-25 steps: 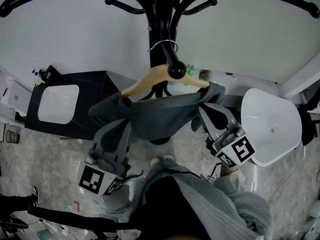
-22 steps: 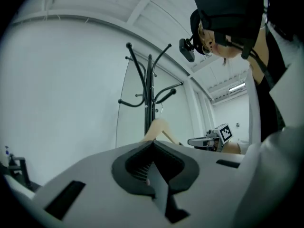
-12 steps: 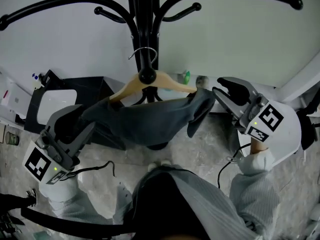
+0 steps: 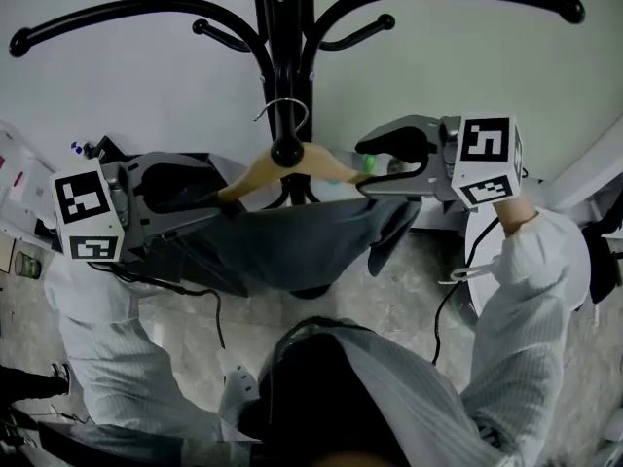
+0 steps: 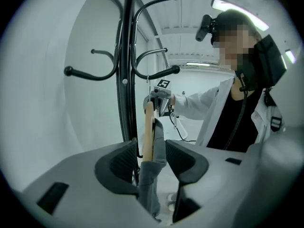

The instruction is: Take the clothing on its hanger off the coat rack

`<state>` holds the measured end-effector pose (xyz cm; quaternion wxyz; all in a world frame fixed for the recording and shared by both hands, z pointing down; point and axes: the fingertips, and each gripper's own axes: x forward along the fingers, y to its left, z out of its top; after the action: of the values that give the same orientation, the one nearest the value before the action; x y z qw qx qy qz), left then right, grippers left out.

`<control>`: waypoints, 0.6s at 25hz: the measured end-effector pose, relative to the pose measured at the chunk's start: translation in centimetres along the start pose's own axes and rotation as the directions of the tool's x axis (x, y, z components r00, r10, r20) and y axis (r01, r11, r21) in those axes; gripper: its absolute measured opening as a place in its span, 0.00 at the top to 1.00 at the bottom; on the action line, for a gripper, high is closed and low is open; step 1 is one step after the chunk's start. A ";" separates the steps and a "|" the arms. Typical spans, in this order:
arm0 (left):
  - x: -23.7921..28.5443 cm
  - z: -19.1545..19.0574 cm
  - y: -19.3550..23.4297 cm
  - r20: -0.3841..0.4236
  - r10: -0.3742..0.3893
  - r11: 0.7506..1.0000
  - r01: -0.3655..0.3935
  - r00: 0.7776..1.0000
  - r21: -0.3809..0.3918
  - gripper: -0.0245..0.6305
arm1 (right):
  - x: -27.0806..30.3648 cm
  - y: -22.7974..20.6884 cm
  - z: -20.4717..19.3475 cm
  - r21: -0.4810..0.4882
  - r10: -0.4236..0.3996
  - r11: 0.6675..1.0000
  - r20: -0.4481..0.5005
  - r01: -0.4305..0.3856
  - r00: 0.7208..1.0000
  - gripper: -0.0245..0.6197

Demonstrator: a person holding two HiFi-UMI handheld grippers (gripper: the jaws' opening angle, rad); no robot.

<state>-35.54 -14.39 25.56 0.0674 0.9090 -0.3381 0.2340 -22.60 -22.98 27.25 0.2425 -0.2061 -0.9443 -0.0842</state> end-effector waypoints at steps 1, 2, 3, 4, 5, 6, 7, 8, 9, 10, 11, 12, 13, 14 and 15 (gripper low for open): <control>0.6 -0.1 0.2 -0.009 -0.027 0.999 0.027 1.000 -0.020 0.70 | 0.7 0.2 0.0 0.010 0.045 0.999 -0.014 -0.045 0.999 0.67; 1.1 -0.3 0.2 -0.015 -0.059 0.998 0.058 0.998 -0.039 0.70 | 1.4 0.5 -0.1 0.014 0.083 0.996 -0.028 -0.083 0.996 0.67; 1.7 -0.5 0.2 -0.024 -0.090 0.994 0.088 0.996 -0.057 0.70 | 2.0 0.7 -0.3 0.015 0.116 0.993 -0.044 -0.115 0.992 0.67; 2.2 -0.9 0.1 -0.038 -0.118 0.991 0.115 0.992 -0.071 0.70 | 2.5 0.9 -0.5 0.017 0.143 0.990 -0.062 -0.142 0.988 0.67; 2.8 -1.3 0.0 -0.054 -0.141 0.987 0.137 0.988 -0.081 0.70 | 3.0 1.0 -0.8 0.022 0.164 0.986 -0.080 -0.163 0.983 0.67; 3.3 -1.8 -0.1 -0.072 -0.160 0.984 0.153 0.985 -0.088 0.70 | 3.3 1.0 -1.2 0.026 0.180 0.984 -0.097 -0.178 0.979 0.67; 3.6 -2.3 -0.2 -0.087 -0.178 0.981 0.169 0.980 -0.095 0.70 | 3.5 1.1 -1.5 0.030 0.191 0.982 -0.111 -0.189 0.975 0.68; 3.9 -2.7 -0.5 -0.098 -0.197 0.977 0.187 0.975 -0.103 0.70 | 3.7 1.1 -1.7 0.031 0.198 0.980 -0.120 -0.195 0.973 0.68; 4.2 -2.9 -0.7 -0.103 -0.218 0.972 0.207 0.971 -0.110 0.70 | 3.7 1.2 -1.9 0.031 0.199 0.980 -0.124 -0.197 0.972 0.74; 4.3 -3.0 -1.1 -0.102 -0.236 0.968 0.224 0.966 -0.114 0.70 | 3.7 1.3 -1.9 0.029 0.196 0.981 -0.125 -0.194 0.973 0.83; 4.4 -3.0 -1.4 -0.100 -0.247 0.965 0.236 0.964 -0.114 0.71 | 3.6 1.5 -1.8 0.030 0.192 0.981 -0.124 -0.190 0.973 0.87; 4.4 -3.1 -1.6 -0.100 -0.251 0.965 0.240 0.963 -0.108 0.76 | 3.5 1.7 -1.7 0.033 0.189 0.982 -0.122 -0.187 0.974 0.87; 4.5 -3.1 -1.7 -0.103 -0.248 0.966 0.238 0.963 -0.099 0.87 | 3.4 1.9 -1.6 0.039 0.189 0.982 -0.119 -0.185 0.975 0.87; 4.5 -3.1 -1.8 -0.107 -0.246 0.967 0.237 0.963 -0.092 0.89 | 3.4 2.1 -1.6 0.046 0.190 0.982 -0.118 -0.186 0.975 0.87; 4.5 -3.1 -1.8 -0.108 -0.248 0.967 0.239 0.963 -0.090 0.89 | 3.3 2.2 -1.5 0.052 0.191 0.981 -0.117 -0.186 0.975 0.87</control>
<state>-32.56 -14.81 30.47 0.1504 0.9249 -0.2279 0.2645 -23.64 -20.25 30.34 0.3104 -0.2841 -0.9056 -0.0537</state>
